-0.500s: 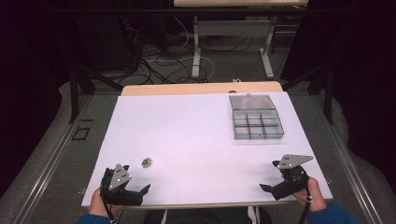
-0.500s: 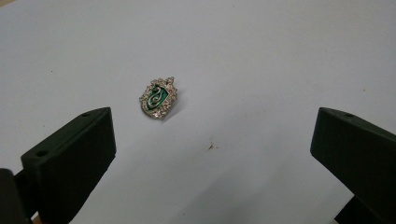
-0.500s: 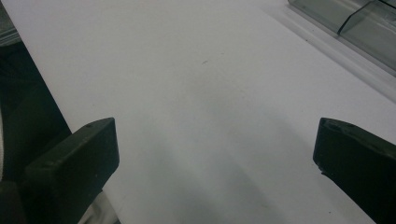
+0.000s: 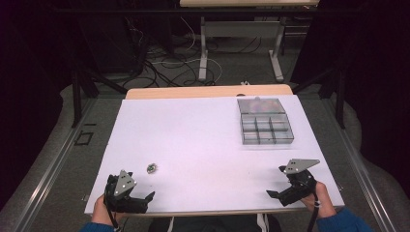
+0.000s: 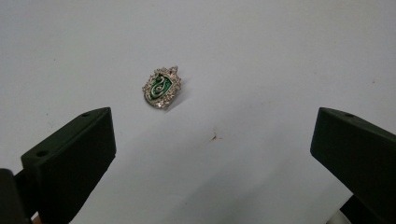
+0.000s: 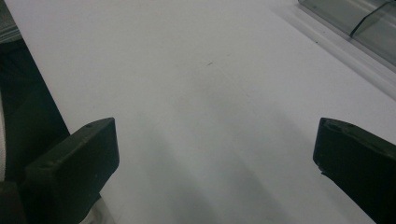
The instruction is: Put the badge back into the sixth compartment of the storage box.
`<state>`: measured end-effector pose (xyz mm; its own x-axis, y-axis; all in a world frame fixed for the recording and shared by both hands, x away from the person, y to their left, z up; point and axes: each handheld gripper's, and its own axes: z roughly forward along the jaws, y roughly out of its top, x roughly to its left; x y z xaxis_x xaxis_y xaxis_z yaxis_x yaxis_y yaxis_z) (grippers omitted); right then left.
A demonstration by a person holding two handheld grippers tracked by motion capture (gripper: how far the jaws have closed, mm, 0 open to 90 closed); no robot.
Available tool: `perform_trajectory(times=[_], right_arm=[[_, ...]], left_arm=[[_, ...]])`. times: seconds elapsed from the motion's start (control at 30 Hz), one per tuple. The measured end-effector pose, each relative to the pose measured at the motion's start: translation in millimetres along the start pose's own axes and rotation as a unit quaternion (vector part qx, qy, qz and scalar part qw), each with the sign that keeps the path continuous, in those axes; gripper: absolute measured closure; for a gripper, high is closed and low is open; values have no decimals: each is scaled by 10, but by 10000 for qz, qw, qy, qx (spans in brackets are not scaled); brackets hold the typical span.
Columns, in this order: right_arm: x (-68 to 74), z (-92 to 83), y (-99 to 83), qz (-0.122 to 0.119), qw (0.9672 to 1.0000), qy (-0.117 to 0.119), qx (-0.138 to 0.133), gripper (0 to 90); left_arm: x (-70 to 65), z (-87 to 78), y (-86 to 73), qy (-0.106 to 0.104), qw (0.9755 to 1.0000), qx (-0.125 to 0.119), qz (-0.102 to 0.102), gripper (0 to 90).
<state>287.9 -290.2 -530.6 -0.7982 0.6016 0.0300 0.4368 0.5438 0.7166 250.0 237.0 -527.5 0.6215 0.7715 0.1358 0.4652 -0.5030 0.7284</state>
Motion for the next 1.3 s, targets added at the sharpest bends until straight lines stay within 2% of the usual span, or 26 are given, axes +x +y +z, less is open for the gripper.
perform_trajectory(times=[0.03,0.1,0.17,0.33,0.37,0.43,0.57,0.7,0.73,0.87,1.3], right_arm=[[0,9,8,-37,10000,-42,-22,0],[3,41,20,-47,10000,32,-53,0],[16,54,39,-35,10000,65,52,0],[26,112,98,-91,9999,98,-30,0],[43,126,110,-34,9999,86,-52,0],[60,140,149,-110,9999,83,23,0],[106,202,234,-176,9998,46,-29,0],[135,284,310,-278,9995,144,51,0],[143,315,320,-274,9996,104,-63,0],[149,381,386,-263,9995,178,-21,0],[244,633,619,-364,9988,325,-34,0]], left_arm=[[-2,-2,1,16,10000,9,4,0],[-6,2,5,-10,10000,44,-54,0],[10,2,11,33,9999,100,-46,0],[34,-2,7,98,9998,128,-140,0],[36,-10,9,82,9997,141,-165,0],[37,-8,9,109,9997,146,-177,0],[33,-5,14,112,9996,166,-193,0],[30,-4,23,181,9994,221,-212,0],[35,-4,24,178,9994,221,-222,0],[42,1,23,148,9993,248,-251,0],[41,2,29,131,9993,288,-200,0]])
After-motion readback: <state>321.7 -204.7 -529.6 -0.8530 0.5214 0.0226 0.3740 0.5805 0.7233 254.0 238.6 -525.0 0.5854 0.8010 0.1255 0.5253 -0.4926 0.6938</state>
